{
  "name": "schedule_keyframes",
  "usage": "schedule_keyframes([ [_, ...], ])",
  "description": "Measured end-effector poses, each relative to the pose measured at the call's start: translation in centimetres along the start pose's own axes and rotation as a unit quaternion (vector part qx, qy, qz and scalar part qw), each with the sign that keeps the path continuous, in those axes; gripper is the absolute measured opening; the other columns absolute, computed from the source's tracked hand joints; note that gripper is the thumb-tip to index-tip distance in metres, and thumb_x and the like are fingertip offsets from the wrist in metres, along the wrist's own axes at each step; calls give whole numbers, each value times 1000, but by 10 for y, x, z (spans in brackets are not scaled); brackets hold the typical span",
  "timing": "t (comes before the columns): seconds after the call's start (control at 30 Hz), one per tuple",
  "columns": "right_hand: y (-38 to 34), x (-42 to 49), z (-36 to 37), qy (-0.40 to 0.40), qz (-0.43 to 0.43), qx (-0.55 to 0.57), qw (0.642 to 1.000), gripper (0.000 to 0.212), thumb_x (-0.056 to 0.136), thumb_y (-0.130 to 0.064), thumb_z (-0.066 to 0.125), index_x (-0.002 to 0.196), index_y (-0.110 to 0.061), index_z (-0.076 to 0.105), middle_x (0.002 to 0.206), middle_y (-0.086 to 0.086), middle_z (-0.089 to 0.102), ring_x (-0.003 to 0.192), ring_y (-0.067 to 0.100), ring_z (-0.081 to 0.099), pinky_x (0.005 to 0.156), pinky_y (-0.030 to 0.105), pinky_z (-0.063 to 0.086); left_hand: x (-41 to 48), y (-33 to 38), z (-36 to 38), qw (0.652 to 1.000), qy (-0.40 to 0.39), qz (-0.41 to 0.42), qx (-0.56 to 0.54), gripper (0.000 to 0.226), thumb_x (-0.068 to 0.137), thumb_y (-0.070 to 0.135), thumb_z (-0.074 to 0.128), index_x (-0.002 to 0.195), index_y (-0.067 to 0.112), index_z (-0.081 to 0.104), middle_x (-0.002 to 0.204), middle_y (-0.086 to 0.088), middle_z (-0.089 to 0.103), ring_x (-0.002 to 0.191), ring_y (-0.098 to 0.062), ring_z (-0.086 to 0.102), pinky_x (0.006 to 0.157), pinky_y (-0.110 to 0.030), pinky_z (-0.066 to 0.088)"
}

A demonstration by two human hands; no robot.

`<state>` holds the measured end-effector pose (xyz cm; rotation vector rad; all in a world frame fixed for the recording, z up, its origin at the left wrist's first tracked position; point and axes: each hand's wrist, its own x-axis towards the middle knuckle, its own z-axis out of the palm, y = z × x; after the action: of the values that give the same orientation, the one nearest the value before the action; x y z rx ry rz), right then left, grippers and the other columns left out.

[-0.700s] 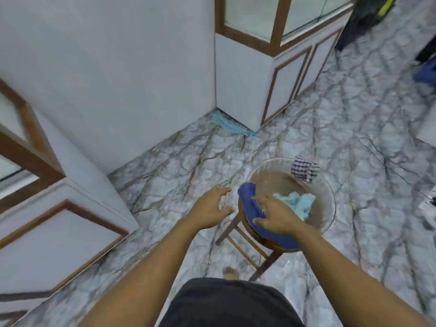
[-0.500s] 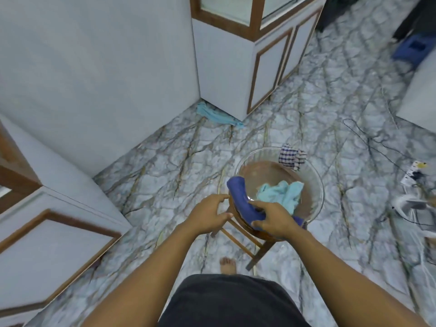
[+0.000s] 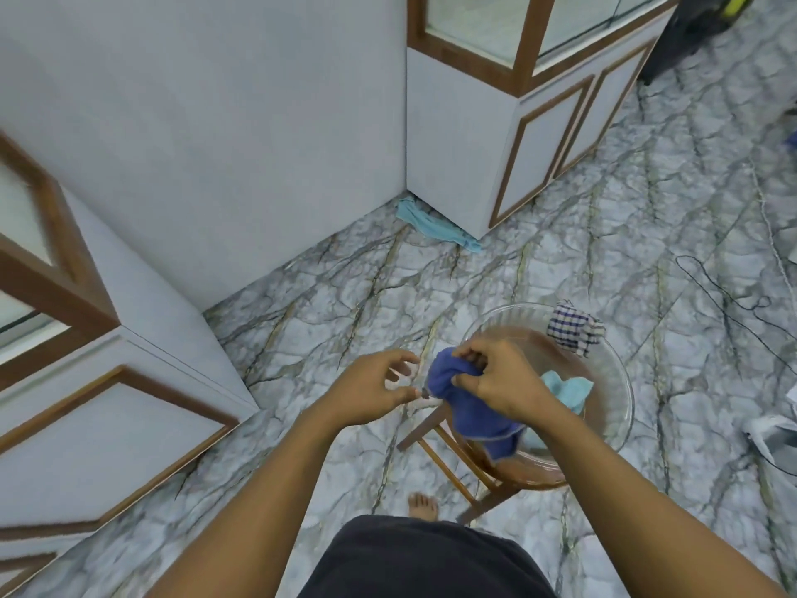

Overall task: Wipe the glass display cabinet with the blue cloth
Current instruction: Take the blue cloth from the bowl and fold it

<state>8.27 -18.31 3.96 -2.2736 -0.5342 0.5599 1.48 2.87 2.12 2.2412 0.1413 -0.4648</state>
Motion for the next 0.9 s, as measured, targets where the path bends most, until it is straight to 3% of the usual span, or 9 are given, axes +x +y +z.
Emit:
schedule_keyframes([
  [0.13, -42, 40, 1, -28, -41, 36, 998, 19, 85, -10, 74, 98, -23, 69, 87, -8, 68, 81, 2, 62, 69, 11, 45, -13, 1, -37, 998, 33, -15, -57, 51, 83, 44, 75, 129, 35, 55, 108, 8, 71, 97, -7, 67, 90, -32, 55],
  [0.23, -75, 70, 7, -44, -63, 73, 994, 24, 85, -12, 75, 107, -19, 72, 98, -4, 69, 83, 2, 62, 70, 10, 44, -21, -1, -63, 987, 133, -30, -91, 46, 83, 42, 76, 126, 38, 58, 102, 8, 73, 92, -5, 68, 88, -32, 56],
  [0.33, -109, 98, 13, -83, -78, 110, 987, 27, 91, -15, 70, 119, -18, 71, 107, -8, 66, 92, 4, 63, 79, 19, 50, -30, -7, -90, 959, 252, -51, -117, 28, 88, 24, 72, 107, 42, 64, 90, 9, 75, 82, -3, 68, 81, -26, 56],
  [0.4, -129, 118, 19, -125, -84, 122, 981, 30, 94, -9, 63, 120, -23, 71, 110, -9, 67, 100, 7, 63, 89, 27, 52, -36, -19, -109, 942, 304, -70, -125, 24, 91, 18, 68, 110, 33, 71, 93, 7, 76, 85, -7, 71, 84, -30, 57],
  [0.5, -156, 152, 34, -163, -83, 154, 971, 40, 92, 3, 60, 110, -31, 73, 97, 0, 67, 87, 21, 64, 84, 35, 55, -45, -43, -140, 930, 331, -106, -119, 26, 94, 20, 64, 117, 29, 72, 93, 12, 74, 87, -7, 71, 87, -32, 58],
  [0.63, -193, 202, 63, -150, -99, 179, 967, 44, 90, 8, 61, 93, -34, 73, 85, 10, 59, 74, 18, 59, 81, 40, 54, -44, -79, -191, 927, 341, -123, -98, 26, 97, 20, 60, 120, 26, 70, 103, 9, 73, 94, -12, 70, 91, -28, 55],
  [0.77, -237, 249, 90, -108, -128, 149, 974, 44, 90, 5, 65, 101, -37, 69, 87, 4, 61, 71, 17, 56, 74, 29, 53, -33, -117, -251, 930, 346, -122, -32, 23, 100, 22, 55, 117, 24, 71, 102, 9, 65, 90, -12, 62, 79, -13, 44],
  [0.83, -258, 271, 102, -112, -138, 120, 977, 38, 93, 4, 62, 108, -31, 70, 80, 2, 63, 72, 13, 58, 71, 18, 52, -28, -131, -281, 933, 340, -121, 1, 21, 101, 22, 51, 111, 21, 69, 103, 2, 65, 93, -16, 60, 78, -18, 40],
  [0.9, -280, 294, 110, -114, -164, 67, 978, 34, 96, 2, 58, 118, -20, 71, 96, -3, 69, 85, 9, 61, 73, 8, 48, -24, -141, -309, 937, 327, -123, 21, 21, 103, 24, 46, 107, 19, 66, 103, -1, 61, 93, -17, 57, 79, -21, 38],
])
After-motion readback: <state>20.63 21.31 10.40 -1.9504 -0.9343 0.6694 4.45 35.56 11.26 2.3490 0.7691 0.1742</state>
